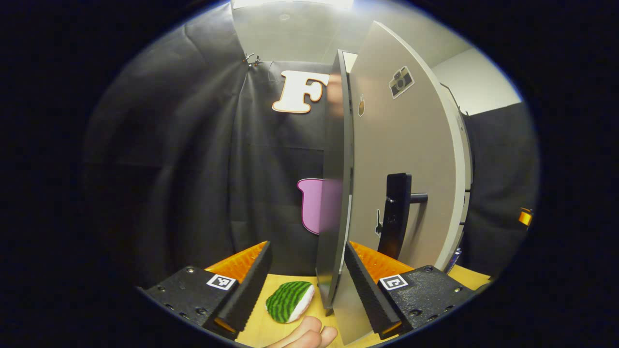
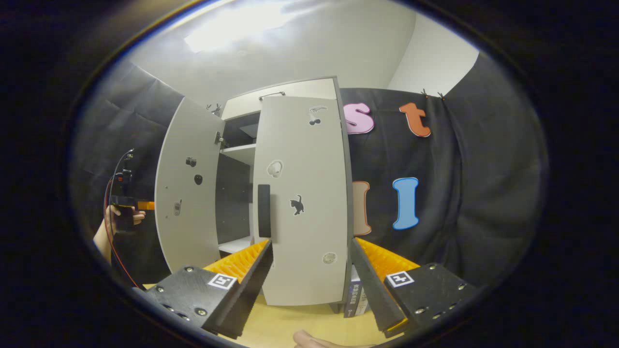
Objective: Grab one shoe with the right hand and put it into the shoe cabinet, grab the other shoe with the left hand and put it into the shoe cabinet; then close the right door with the right hand and the left door with the left hand.
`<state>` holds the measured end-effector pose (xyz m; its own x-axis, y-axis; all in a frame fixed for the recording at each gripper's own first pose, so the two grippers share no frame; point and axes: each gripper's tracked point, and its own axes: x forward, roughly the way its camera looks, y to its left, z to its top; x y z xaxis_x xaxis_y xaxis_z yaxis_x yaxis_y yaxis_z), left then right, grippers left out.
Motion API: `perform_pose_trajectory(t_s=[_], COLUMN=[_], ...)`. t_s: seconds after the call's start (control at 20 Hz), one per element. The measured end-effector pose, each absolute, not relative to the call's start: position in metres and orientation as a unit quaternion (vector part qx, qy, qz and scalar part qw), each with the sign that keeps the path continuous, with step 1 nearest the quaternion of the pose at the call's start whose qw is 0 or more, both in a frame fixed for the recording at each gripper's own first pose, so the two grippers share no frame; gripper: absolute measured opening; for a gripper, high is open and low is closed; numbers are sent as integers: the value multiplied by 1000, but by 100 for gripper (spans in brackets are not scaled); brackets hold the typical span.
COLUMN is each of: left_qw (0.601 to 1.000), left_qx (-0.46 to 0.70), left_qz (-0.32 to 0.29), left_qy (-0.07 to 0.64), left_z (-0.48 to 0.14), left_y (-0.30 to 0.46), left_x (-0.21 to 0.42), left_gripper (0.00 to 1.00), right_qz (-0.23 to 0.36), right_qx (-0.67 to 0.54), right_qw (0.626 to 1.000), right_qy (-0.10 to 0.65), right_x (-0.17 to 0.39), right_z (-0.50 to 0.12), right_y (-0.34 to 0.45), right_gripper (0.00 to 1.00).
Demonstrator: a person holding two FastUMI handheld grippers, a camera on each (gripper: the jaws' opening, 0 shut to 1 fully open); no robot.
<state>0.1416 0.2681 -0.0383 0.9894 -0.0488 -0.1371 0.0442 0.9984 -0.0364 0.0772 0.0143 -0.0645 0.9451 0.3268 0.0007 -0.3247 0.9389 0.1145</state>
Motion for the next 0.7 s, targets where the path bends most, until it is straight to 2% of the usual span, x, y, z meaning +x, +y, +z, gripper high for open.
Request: perform_pose_trajectory(t_s=[0.25, 0.7], left_qw=[997, 996], left_qx=[19, -15], left_qz=[9, -43], left_qy=[73, 81], left_z=[-37, -42], left_y=[268, 202], left_x=[135, 135], left_gripper=[89, 89], right_qz=[184, 198], right_qx=[55, 42], right_qw=[981, 979], right_qy=[0, -7], right_x=[68, 59], right_z=[-60, -63], right_y=[27, 51], right_gripper=[96, 96])
